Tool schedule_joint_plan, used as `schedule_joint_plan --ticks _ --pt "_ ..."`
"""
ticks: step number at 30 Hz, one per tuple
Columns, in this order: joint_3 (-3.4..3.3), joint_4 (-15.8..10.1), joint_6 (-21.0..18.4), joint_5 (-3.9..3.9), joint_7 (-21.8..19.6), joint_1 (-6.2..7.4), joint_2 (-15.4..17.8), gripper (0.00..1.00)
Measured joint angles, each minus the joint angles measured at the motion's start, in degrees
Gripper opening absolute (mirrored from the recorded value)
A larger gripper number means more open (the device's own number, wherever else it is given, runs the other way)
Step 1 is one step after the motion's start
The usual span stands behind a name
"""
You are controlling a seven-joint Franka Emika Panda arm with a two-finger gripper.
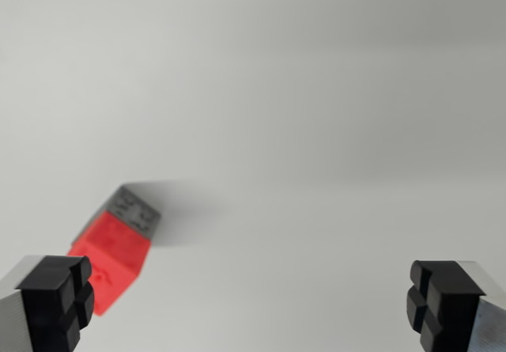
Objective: Destack cube
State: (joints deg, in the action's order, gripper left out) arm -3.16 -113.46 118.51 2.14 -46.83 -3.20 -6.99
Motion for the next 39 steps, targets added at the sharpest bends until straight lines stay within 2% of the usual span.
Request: schedule_joint_plan --ticks 17,39 --pt "0.85 -5.69 4.30 0.00 4.68 0.71 1.60 1.00" --pt "2.80 -15.92 13.09 -0.05 14.38 2.25 3.52 1.00"
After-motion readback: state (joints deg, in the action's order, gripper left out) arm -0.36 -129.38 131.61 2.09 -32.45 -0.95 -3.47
